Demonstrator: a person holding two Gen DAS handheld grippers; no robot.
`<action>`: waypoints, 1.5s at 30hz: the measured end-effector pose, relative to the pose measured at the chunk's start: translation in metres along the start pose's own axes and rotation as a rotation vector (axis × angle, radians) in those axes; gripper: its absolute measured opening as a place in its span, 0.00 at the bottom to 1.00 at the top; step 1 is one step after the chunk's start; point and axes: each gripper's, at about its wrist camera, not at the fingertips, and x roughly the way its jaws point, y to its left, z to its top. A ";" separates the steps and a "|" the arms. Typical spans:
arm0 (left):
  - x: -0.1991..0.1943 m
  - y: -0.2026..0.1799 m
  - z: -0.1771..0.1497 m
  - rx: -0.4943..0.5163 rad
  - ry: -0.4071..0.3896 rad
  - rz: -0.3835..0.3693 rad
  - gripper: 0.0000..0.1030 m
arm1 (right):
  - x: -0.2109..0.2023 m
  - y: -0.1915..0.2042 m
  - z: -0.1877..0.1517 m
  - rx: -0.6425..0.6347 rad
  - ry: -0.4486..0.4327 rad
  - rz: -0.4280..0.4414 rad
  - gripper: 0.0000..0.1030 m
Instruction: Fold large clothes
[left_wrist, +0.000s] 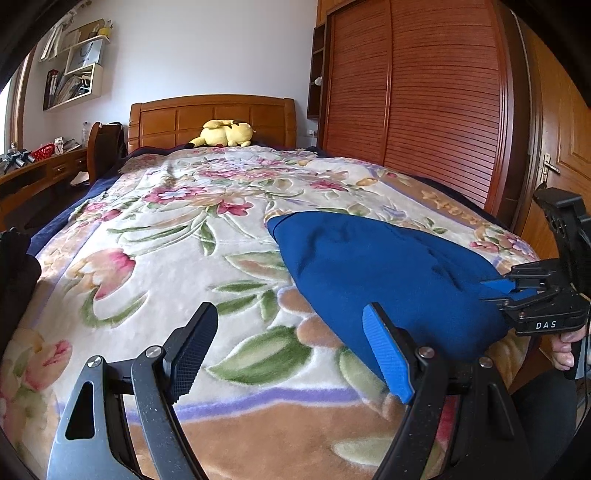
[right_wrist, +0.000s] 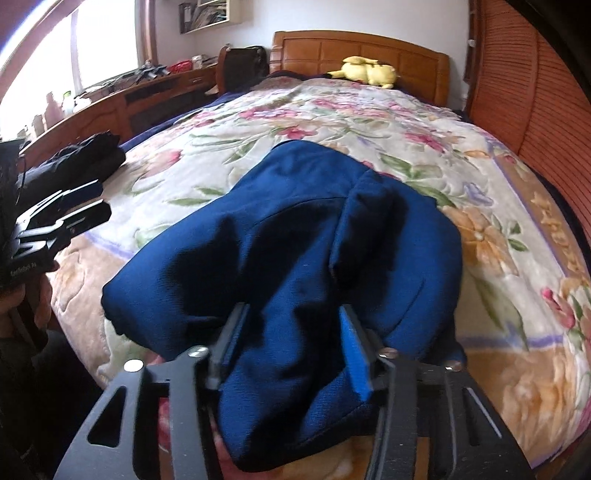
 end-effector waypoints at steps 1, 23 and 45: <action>0.001 -0.001 0.000 0.004 0.001 0.000 0.79 | 0.000 0.001 0.002 -0.013 -0.001 0.012 0.33; 0.005 -0.010 0.001 0.028 0.002 -0.037 0.79 | -0.023 -0.054 -0.019 0.035 -0.031 -0.244 0.09; 0.040 -0.025 0.029 0.062 0.036 0.001 0.79 | -0.002 -0.092 -0.052 0.220 -0.049 -0.091 0.81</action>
